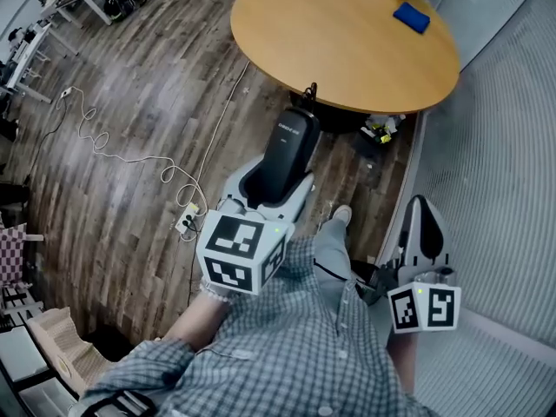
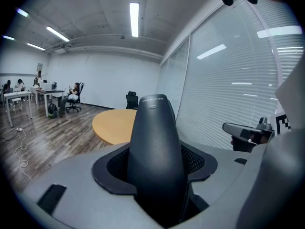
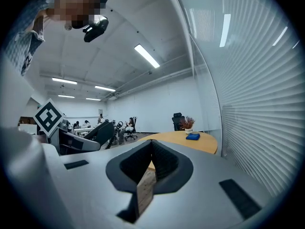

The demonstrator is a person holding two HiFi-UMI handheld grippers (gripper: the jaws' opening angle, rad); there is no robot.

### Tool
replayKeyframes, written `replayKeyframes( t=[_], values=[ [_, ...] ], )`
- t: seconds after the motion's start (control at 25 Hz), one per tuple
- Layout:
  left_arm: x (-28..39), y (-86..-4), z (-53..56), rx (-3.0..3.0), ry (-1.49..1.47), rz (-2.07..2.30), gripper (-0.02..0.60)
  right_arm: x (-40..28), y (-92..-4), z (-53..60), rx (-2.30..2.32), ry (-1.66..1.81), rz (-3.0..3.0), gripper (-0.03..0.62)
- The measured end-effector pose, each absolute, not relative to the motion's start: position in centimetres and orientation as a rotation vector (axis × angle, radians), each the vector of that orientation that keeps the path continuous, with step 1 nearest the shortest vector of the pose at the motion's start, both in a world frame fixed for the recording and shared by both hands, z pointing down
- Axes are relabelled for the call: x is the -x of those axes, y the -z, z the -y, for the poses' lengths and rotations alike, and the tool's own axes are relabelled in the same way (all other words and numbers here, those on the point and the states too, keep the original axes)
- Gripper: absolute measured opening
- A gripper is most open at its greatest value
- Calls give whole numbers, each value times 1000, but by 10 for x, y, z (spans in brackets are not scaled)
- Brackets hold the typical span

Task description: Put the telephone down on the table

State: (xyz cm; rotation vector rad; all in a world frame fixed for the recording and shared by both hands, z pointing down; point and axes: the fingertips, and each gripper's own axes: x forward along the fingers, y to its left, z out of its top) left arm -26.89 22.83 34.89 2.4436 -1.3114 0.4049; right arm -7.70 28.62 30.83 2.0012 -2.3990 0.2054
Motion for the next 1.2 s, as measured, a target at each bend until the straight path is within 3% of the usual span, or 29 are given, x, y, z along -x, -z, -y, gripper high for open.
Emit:
replayKeyframes(
  t=[0.72, 1.2],
  values=[
    [145, -338, -64, -2366, -406, 1378, 279, -48, -305, -110, -1871, -145, 2429, 6],
    [59, -341, 9, -2374, -428, 1316, 279, -112, -312, -71, -1914, -221, 2409, 6]
  ],
)
